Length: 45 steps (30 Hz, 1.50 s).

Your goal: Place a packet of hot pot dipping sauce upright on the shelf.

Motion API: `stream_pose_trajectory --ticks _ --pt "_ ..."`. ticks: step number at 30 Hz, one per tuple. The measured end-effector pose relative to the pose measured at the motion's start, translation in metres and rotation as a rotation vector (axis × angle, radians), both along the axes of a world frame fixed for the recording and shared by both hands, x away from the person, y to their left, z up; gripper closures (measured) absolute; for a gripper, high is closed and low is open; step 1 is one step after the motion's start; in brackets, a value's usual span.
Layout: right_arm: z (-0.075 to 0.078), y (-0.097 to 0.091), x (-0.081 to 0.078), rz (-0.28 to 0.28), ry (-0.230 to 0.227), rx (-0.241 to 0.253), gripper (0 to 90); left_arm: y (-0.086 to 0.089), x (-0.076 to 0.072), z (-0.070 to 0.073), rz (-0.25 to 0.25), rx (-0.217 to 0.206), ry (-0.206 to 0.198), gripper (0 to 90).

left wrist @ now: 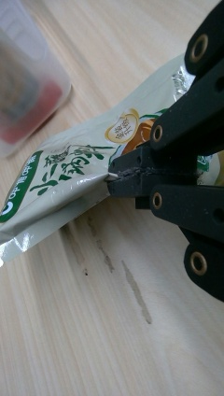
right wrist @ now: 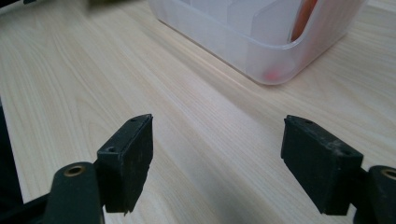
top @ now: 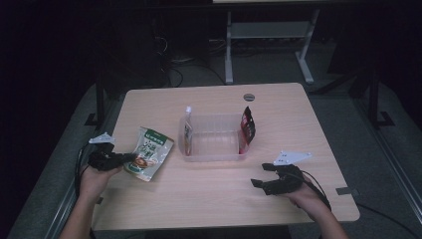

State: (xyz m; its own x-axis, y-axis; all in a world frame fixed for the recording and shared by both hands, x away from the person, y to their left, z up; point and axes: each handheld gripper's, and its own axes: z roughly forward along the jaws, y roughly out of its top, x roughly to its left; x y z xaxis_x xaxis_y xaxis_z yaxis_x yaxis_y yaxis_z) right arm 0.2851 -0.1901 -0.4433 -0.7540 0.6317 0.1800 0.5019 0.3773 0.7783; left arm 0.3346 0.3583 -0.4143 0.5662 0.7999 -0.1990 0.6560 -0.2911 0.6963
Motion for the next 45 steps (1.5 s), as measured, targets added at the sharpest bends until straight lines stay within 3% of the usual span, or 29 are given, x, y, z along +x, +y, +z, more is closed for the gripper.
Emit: stream_pose_trajectory --ticks 10,19,27,32,38,42,45 --pt "0.0 0.0 -0.001 0.008 -0.003 0.004 24.8 -0.003 -0.031 0.021 -0.009 -0.037 -0.034 90.0" --pt "-0.001 -0.001 0.0 0.003 -0.008 0.005 22.6 -0.009 -0.055 0.034 -0.082 -0.066 -0.055 90.0" --pt "0.003 0.001 -0.001 0.003 -0.017 0.0 20.6 -0.023 -0.081 0.036 -0.15 -0.079 -0.069 90.0" --pt "0.011 0.005 -0.001 0.043 0.008 -0.037 17.0 -0.041 -0.092 0.037 -0.215 -0.088 -0.069 90.0" --pt "0.014 0.009 -0.001 0.119 0.041 0.022 16.3 -0.07 -0.096 0.035 -0.31 -0.094 -0.063 90.0" --pt "0.015 0.011 0.001 0.153 0.068 0.055 15.2 -0.092 -0.092 0.034 -0.386 -0.091 -0.061 90.0" --pt "0.016 0.014 0.002 0.177 0.065 0.082 15.2 -0.108 -0.086 0.034 -0.436 -0.089 -0.064 90.0"
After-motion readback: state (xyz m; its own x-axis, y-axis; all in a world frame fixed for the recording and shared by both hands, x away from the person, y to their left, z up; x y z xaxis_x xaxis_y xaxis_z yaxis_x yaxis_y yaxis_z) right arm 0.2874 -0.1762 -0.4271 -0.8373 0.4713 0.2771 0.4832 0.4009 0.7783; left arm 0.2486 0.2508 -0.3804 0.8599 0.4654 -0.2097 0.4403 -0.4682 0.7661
